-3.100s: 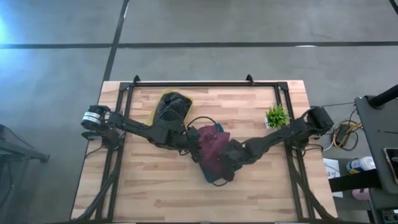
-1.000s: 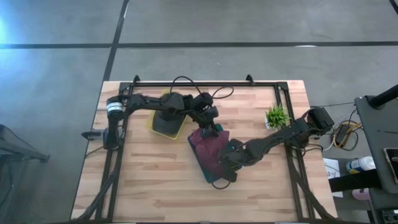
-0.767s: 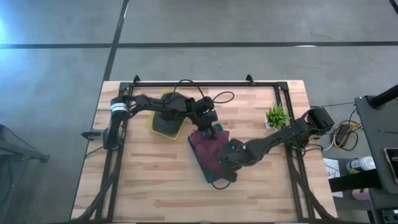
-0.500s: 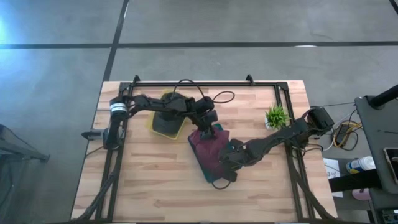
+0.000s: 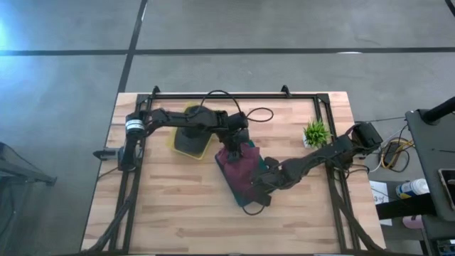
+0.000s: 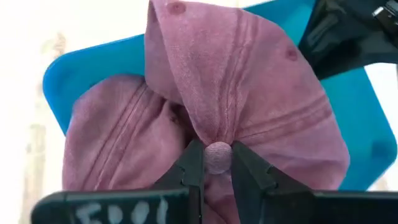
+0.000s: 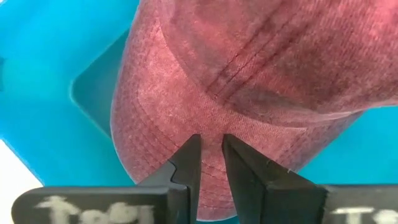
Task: Pick & Place hat
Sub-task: Put the red cap into the blue bin
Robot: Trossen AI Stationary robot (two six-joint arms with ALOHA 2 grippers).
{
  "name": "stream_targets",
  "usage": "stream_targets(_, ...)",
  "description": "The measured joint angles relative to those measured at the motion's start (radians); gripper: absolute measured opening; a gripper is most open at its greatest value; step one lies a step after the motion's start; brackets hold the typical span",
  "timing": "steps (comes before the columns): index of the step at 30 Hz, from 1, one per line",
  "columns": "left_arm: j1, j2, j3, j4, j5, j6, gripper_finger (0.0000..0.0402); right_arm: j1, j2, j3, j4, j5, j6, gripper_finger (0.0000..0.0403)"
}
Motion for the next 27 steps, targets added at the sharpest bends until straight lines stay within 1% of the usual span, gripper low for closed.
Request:
stream_targets(7,0.0,-0.001,0.094,-0.123,-0.034,-0.005,0.0044,0.0,0.0,-0.002,-0.006,0.0,-0.033,0.0068)
stream_targets(11,0.0,-0.002,0.138,-0.241,-0.12,0.022,0.0049,0.0,0.001,-0.002,-0.006,-0.001,-0.048,0.0068)
stream_targets(14,0.0,-0.002,0.153,-0.32,-0.125,0.028,0.0052,0.0,0.001,-0.002,-0.006,-0.001,-0.067,0.0068)
stream_targets(19,0.0,-0.002,0.15,-0.33,-0.126,0.017,0.0057,0.0,-0.002,-0.003,-0.005,-0.004,-0.089,0.0068)
stream_targets(24,0.0,-0.01,0.192,-0.328,-0.131,-0.006,0.0074,0.0,-0.004,0.001,-0.006,-0.008,-0.089,0.0068)
stream_targets(26,0.0,-0.02,0.216,-0.324,-0.148,-0.006,0.0079,0.0,-0.005,0.003,-0.007,-0.007,-0.094,0.0068)
stream_targets(27,-0.001,-0.027,0.225,-0.326,-0.172,-0.006,0.0081,0.0,-0.005,0.003,-0.007,-0.008,-0.096,0.0068)
